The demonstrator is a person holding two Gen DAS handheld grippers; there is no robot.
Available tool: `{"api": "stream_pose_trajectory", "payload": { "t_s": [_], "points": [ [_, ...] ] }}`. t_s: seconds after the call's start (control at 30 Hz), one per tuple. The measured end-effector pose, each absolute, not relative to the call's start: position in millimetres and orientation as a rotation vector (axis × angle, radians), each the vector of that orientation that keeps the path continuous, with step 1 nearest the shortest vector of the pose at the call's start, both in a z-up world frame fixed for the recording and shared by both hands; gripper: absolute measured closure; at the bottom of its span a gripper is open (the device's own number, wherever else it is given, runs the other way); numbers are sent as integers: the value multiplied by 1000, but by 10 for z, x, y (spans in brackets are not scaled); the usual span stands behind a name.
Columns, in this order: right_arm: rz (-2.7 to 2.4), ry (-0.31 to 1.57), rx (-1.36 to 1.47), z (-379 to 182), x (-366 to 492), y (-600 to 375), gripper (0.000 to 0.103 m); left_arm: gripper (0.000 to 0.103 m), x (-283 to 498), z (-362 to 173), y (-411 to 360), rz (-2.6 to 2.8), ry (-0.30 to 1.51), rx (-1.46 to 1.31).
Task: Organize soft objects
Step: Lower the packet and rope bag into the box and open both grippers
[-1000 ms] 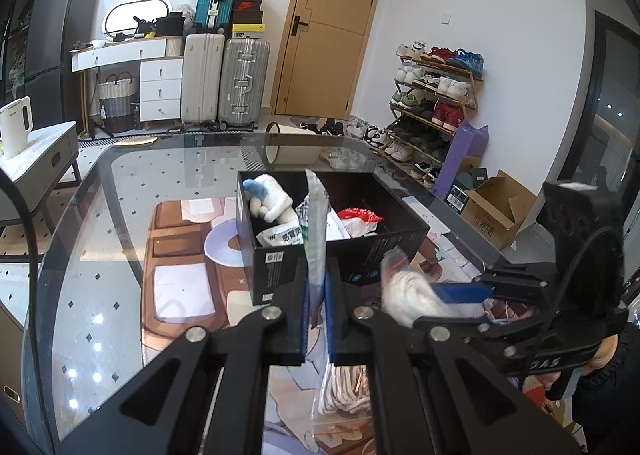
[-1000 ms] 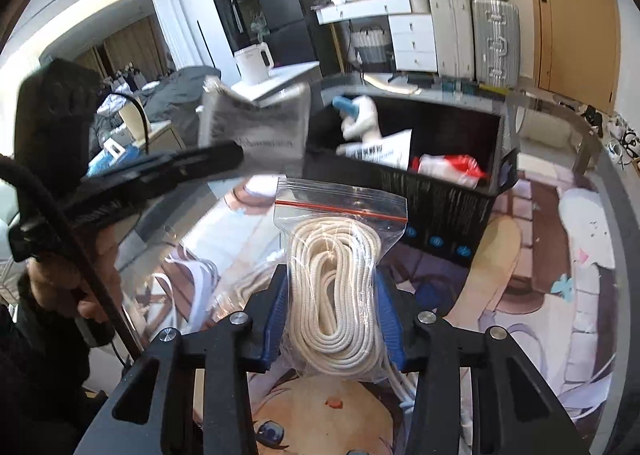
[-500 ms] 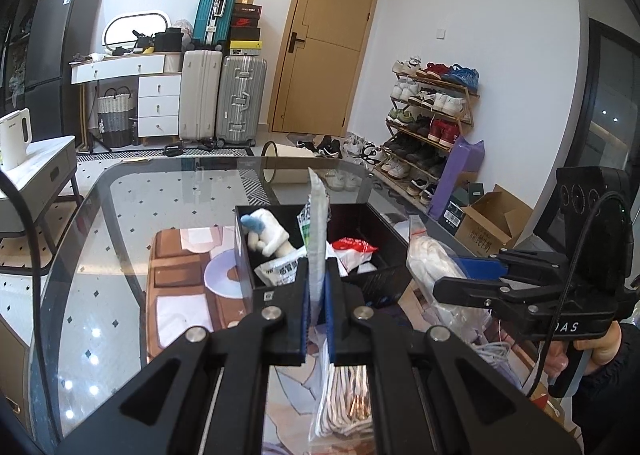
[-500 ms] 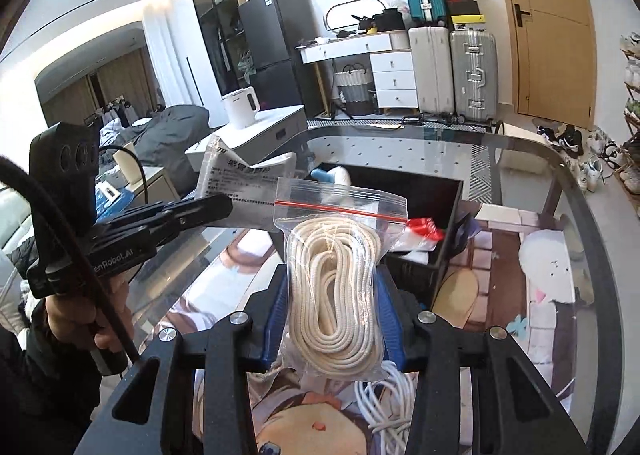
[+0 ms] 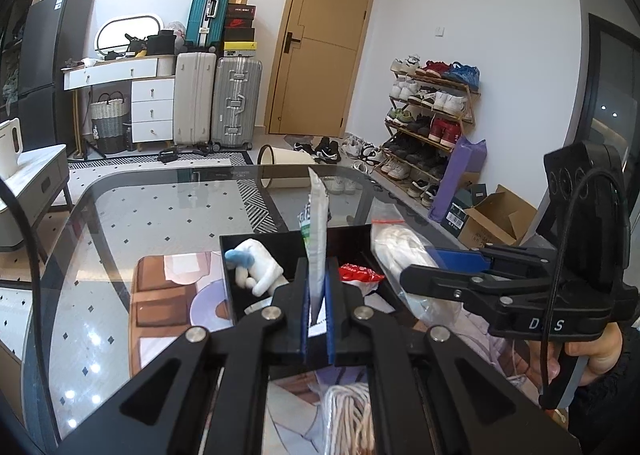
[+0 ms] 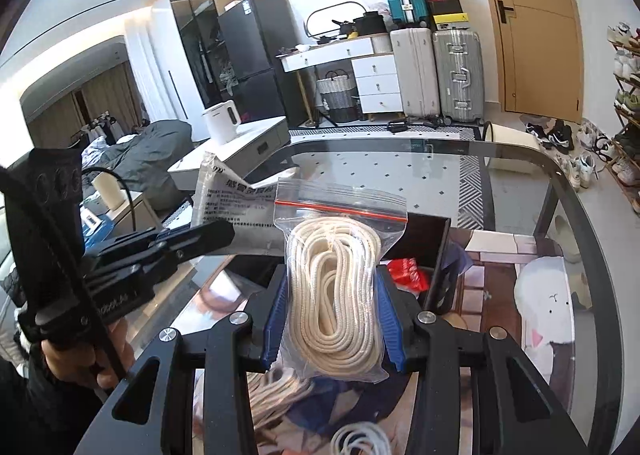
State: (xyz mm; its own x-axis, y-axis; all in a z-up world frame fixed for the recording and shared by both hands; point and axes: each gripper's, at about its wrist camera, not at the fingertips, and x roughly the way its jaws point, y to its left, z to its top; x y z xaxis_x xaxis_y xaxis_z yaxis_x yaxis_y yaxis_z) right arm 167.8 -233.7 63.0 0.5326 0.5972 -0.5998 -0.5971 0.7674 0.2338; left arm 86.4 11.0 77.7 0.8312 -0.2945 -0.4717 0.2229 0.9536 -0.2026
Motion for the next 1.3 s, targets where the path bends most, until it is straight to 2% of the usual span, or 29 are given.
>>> {"api": "stream_pose_trajectory", "payload": {
  "t_s": [0.3,0.83,0.87,0.93,1.07,1.1,1.17,1.3],
  "points": [
    [704,726,-4,531,2001,-2197,61,100,1138,611,13,-279,556,-133],
    [606,769,-189,276,2227,-1933,61,97,1325,279,-24,-252,668,-110],
    [603,767,-190,276,2220,-1947,59,96,1313,282,-15,-248,671,-113],
    [590,760,-184,319,2173,-1988,44,90,1289,299,13,-239,674,-119],
    [593,737,-167,433,2002,-2118,20,60,1140,336,-10,-242,665,-107],
    [586,732,-153,471,1938,-2183,16,57,1115,353,-4,-241,659,-104],
    [595,741,-127,512,1852,-2281,13,54,1023,379,-16,-225,652,-91],
    [596,710,-115,616,1607,-2466,3,53,873,421,-12,-206,648,-82]
  ]
}}
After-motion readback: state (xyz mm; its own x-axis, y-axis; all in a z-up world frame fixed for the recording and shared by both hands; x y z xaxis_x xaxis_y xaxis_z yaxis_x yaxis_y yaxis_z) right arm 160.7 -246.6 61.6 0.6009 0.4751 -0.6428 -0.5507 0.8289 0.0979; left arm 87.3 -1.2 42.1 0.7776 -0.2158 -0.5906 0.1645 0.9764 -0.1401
